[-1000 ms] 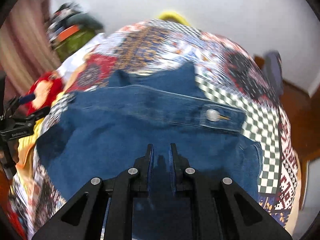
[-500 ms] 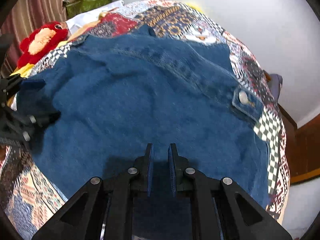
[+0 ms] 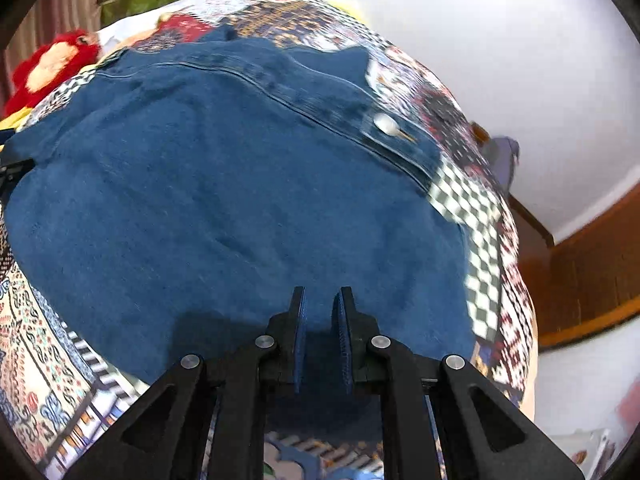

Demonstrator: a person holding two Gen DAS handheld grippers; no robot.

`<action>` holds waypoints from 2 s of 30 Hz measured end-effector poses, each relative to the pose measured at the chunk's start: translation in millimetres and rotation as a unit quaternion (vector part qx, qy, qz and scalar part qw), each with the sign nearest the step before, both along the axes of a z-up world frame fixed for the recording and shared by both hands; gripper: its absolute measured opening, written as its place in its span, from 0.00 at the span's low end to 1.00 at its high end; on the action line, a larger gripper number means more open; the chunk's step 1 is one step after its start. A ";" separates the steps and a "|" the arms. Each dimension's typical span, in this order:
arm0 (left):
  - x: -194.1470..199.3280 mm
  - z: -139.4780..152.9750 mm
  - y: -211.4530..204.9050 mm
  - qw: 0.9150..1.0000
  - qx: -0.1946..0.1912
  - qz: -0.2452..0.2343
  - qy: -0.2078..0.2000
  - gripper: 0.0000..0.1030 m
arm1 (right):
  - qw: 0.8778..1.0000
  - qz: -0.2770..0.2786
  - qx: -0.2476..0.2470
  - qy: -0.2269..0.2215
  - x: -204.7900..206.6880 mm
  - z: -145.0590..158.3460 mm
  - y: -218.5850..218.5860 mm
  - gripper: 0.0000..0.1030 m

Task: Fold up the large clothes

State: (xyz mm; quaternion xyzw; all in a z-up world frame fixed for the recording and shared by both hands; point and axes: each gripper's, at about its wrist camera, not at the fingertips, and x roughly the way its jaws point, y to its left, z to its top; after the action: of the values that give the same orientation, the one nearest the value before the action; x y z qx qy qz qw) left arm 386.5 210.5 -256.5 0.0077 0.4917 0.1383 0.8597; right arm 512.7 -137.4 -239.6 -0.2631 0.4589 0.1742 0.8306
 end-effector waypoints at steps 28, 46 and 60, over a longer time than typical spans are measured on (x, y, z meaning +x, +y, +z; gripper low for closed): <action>-15.1 28.1 -33.3 0.994 -0.090 0.011 -0.056 0.98 | 0.993 0.035 0.105 0.046 -29.7 42.2 47.9 0.10; -50.2 -3.0 0.9 0.987 -0.150 0.057 -0.010 0.98 | 0.998 -0.043 0.033 -0.012 -16.4 11.1 14.2 0.92; -25.9 -40.9 18.7 0.879 -0.460 0.110 -0.056 0.97 | 0.997 -0.014 0.072 -0.002 -38.3 23.4 2.3 0.92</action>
State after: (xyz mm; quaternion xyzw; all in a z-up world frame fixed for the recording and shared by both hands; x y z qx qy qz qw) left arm 360.6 229.2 -297.4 -0.4505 0.4491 -0.0102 0.7716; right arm 474.4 -135.1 -216.3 -0.1963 0.4471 0.1944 0.8507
